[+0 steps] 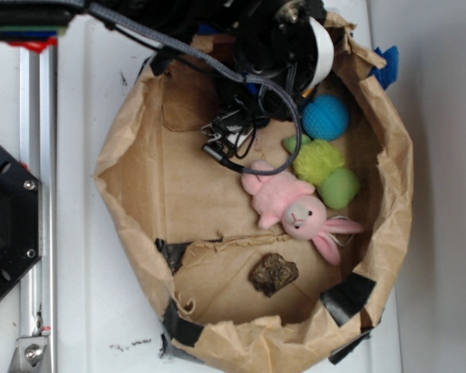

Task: Grab the plastic pickle.

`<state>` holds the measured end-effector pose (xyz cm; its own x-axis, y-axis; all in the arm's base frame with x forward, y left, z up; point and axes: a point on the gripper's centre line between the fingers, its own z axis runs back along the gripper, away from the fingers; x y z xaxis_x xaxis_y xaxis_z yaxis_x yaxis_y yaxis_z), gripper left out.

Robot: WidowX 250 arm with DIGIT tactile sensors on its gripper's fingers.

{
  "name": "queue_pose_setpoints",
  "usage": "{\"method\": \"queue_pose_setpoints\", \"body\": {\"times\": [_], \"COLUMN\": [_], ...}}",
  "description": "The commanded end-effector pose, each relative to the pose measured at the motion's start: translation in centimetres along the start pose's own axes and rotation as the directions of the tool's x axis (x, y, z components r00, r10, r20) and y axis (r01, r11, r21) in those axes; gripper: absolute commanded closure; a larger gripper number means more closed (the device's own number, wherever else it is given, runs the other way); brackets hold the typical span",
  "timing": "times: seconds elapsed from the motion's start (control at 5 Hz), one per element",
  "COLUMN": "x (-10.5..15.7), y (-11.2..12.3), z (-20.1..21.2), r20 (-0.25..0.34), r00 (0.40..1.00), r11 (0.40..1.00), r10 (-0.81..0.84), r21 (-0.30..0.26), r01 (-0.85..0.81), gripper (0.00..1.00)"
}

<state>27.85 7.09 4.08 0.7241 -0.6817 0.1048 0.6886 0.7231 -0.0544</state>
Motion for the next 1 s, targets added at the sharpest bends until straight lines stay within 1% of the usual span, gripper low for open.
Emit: {"method": "queue_pose_setpoints", "body": {"times": [0.0, 0.2, 0.4, 0.6, 0.8], "x": [5.1, 6.3, 7.3, 7.6, 7.5], "y": [-4.5, -5.9, -6.0, -6.0, -5.5], "z": [9.0, 10.6, 11.6, 11.6, 11.1], "r20": [0.280, 0.282, 0.342, 0.355, 0.346], "r00": [0.925, 0.811, 0.665, 0.599, 0.599], "r11": [0.961, 0.854, 0.709, 0.647, 0.644], "r10": [0.258, 0.512, 0.664, 0.718, 0.723], "r21": [0.028, -0.069, -0.006, -0.022, -0.020], "r01": [-0.277, -0.515, -0.705, -0.762, -0.765], "gripper": [1.00, 1.00, 1.00, 1.00, 1.00]}}
